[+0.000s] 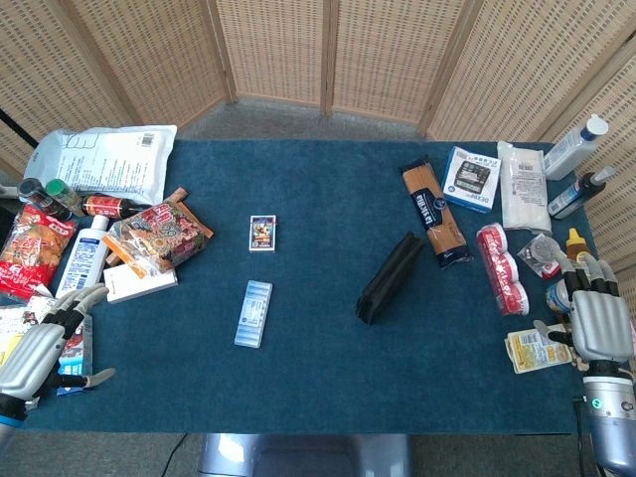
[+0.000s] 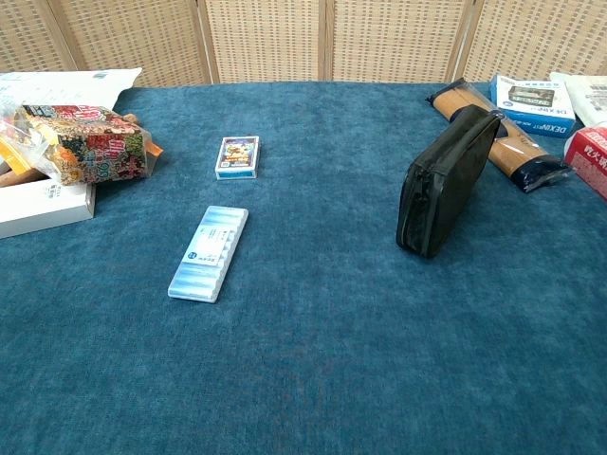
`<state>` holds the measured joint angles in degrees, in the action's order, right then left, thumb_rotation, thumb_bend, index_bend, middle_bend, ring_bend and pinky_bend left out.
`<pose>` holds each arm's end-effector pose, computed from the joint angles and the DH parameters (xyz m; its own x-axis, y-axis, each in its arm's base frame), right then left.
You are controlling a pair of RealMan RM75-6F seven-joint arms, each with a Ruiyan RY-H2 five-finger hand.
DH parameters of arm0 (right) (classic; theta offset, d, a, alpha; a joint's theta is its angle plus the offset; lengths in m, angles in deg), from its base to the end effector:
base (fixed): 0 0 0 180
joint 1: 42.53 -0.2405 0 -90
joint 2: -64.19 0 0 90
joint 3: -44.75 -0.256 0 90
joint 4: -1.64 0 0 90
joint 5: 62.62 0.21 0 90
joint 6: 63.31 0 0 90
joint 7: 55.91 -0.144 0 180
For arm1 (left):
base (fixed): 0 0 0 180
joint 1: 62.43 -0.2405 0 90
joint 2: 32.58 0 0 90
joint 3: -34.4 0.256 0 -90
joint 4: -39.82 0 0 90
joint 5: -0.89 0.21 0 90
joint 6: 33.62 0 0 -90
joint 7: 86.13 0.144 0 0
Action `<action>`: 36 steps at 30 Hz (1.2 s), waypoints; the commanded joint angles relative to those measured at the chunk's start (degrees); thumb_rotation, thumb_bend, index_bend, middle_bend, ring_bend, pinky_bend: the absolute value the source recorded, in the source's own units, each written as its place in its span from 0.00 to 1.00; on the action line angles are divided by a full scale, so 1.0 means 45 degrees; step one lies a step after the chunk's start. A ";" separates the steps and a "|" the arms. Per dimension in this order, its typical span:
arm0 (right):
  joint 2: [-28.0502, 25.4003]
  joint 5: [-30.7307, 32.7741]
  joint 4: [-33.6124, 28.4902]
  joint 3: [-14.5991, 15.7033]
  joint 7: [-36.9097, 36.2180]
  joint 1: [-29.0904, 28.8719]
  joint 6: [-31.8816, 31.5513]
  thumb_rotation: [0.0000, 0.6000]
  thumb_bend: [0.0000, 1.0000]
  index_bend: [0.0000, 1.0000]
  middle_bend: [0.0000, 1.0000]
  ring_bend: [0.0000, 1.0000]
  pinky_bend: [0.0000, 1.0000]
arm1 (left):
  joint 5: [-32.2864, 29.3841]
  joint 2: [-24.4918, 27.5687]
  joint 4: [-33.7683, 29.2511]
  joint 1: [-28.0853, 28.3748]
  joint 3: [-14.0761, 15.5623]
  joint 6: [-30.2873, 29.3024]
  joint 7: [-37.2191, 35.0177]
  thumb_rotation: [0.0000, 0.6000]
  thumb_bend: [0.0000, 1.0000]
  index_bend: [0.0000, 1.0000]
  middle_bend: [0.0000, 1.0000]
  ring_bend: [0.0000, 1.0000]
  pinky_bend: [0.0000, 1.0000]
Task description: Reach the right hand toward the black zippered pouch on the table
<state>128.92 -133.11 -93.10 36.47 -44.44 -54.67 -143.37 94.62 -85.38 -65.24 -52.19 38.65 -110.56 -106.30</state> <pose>-0.3061 -0.2362 0.1661 0.4777 0.0174 0.8783 -0.8723 0.1283 0.4719 -0.2663 0.1725 0.1594 0.0784 0.2831 0.9559 0.9918 -0.1194 -0.0460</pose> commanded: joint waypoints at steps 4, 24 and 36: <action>0.0013 -0.0078 -0.0038 -0.0019 -0.0169 0.0060 0.0038 1.00 0.00 0.00 0.18 0.00 0.00 | -0.0037 -0.0035 -0.0005 0.0044 0.0005 0.0079 0.0025 1.00 0.04 0.00 0.00 0.00 0.00; -0.1758 -0.1109 -0.1143 -0.0346 0.1358 -0.3284 0.4870 1.00 0.15 0.00 0.00 0.00 0.00 | 0.0446 0.0442 -0.0448 0.0537 -0.0074 0.0358 0.0105 1.00 0.05 0.00 0.00 0.00 0.00; -0.0867 -0.0967 -0.0533 -0.0368 0.3272 -0.5539 0.7027 1.00 0.17 0.00 0.00 0.00 0.00 | 0.0508 0.0722 -0.0742 0.0453 0.0032 0.0213 0.0297 1.00 0.04 0.00 0.00 0.00 0.00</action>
<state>124.39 -137.54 -96.05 34.72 -30.47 -78.76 -112.56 96.89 -82.15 -68.56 -50.14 38.79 -109.60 -104.97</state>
